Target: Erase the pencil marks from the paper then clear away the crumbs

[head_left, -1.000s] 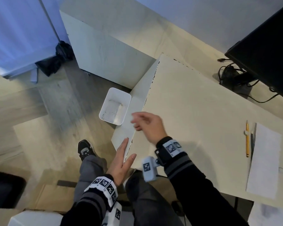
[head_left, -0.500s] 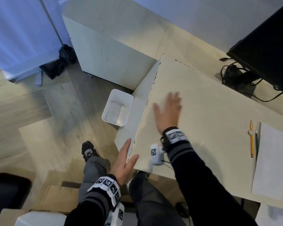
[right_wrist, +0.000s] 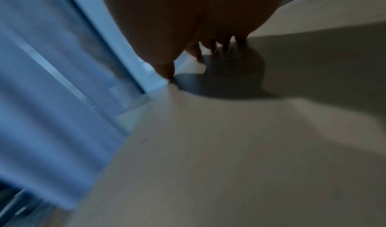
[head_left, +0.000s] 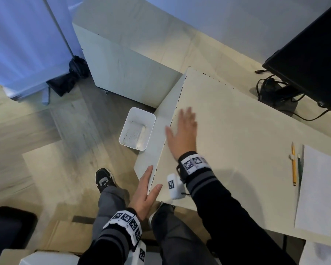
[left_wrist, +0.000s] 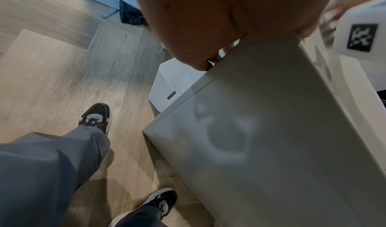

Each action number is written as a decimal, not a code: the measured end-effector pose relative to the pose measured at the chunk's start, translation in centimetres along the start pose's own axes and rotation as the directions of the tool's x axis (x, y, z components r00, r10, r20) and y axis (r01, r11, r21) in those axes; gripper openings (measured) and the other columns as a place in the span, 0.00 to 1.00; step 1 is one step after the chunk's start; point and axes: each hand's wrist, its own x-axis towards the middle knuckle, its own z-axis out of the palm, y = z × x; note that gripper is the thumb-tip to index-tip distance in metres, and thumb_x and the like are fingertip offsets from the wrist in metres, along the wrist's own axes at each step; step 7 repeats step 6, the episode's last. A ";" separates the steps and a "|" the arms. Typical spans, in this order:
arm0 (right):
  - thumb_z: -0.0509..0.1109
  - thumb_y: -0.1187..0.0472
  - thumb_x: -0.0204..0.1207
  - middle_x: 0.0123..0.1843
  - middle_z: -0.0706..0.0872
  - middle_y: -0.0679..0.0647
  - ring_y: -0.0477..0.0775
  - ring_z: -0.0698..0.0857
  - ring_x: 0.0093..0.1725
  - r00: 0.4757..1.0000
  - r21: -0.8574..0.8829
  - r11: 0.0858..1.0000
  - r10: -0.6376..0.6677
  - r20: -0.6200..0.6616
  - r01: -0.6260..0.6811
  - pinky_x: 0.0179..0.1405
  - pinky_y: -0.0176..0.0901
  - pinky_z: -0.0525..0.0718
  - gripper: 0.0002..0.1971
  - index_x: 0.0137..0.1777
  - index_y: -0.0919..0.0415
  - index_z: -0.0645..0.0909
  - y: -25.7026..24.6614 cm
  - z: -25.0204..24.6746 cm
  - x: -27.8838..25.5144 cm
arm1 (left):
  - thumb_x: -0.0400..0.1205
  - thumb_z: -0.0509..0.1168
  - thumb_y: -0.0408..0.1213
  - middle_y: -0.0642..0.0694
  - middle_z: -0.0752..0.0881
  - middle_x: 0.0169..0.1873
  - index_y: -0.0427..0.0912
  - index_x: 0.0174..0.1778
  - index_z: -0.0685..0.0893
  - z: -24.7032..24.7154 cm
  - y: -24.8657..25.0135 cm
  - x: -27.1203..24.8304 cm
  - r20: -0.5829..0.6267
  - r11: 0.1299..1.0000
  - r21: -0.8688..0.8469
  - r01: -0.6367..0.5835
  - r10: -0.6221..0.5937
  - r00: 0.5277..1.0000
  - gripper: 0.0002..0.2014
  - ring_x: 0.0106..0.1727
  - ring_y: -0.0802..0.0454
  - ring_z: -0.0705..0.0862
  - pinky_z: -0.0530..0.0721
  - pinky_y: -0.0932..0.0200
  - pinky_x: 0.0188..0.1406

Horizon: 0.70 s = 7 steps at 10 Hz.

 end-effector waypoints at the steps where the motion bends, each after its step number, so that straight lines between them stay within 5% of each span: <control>1: 0.62 0.48 0.84 0.84 0.67 0.54 0.57 0.49 0.87 0.930 0.061 0.951 -0.308 0.202 0.302 0.85 0.54 0.37 0.20 0.74 0.49 0.79 -1.8 0.1 -2.0 | 0.82 0.57 0.66 0.66 0.53 0.84 0.63 0.86 0.48 0.0 0.3 0.0 -0.003 1.000 0.007 0.005 -0.005 1.000 0.39 0.83 0.71 0.52 0.55 0.56 0.84; 2: 0.67 0.48 0.81 0.64 0.88 0.44 0.47 0.73 0.78 0.932 0.382 0.914 -0.249 0.263 0.136 0.83 0.57 0.62 0.11 0.58 0.43 0.88 -0.7 -1.5 -2.7 | 0.81 0.57 0.68 0.66 0.53 0.84 0.63 0.86 0.48 -0.3 0.8 -0.1 -0.002 0.999 0.036 0.019 -0.019 1.000 0.39 0.82 0.72 0.53 0.55 0.59 0.82; 3: 0.72 0.56 0.79 0.51 0.92 0.41 0.38 0.88 0.55 0.980 0.553 0.831 -0.147 0.135 0.049 0.64 0.49 0.85 0.07 0.53 0.49 0.91 0.5 -6.0 -2.2 | 0.80 0.56 0.71 0.65 0.55 0.84 0.62 0.86 0.49 -0.4 1.2 -0.4 -0.004 0.996 0.083 0.038 -0.037 0.999 0.41 0.82 0.71 0.54 0.55 0.58 0.83; 5: 0.77 0.65 0.76 0.42 0.92 0.48 0.49 0.91 0.42 0.969 0.541 0.807 -0.156 -0.192 0.238 0.53 0.52 0.89 0.05 0.48 0.55 0.91 4.2 -22.6 -0.7 | 0.75 0.59 0.76 0.62 0.68 0.80 0.59 0.85 0.59 -1.1 2.6 -0.9 -0.004 0.965 0.199 0.173 -0.176 0.984 0.44 0.79 0.64 0.67 0.65 0.51 0.82; 6: 0.79 0.57 0.75 0.38 0.91 0.48 0.51 0.90 0.38 0.871 0.434 0.810 -0.176 -0.459 0.393 0.44 0.50 0.90 0.06 0.47 0.58 0.91 6.0 -33.8 -2.5 | 0.61 0.58 0.86 0.58 0.83 0.67 0.62 0.72 0.75 -2.8 1.7 -1.8 -0.105 0.895 0.314 0.315 -0.298 0.949 0.47 0.69 0.61 0.80 0.74 0.54 0.76; 7: 0.79 0.57 0.75 0.38 0.91 0.48 0.51 0.90 0.38 0.871 0.434 0.810 -0.176 -0.459 0.393 0.44 0.50 0.90 0.06 0.47 0.58 0.91 6.0 -33.8 -2.5 | 0.61 0.58 0.86 0.58 0.83 0.67 0.62 0.72 0.75 -2.8 1.7 -1.8 -0.105 0.895 0.314 0.315 -0.298 0.949 0.47 0.69 0.61 0.80 0.74 0.54 0.76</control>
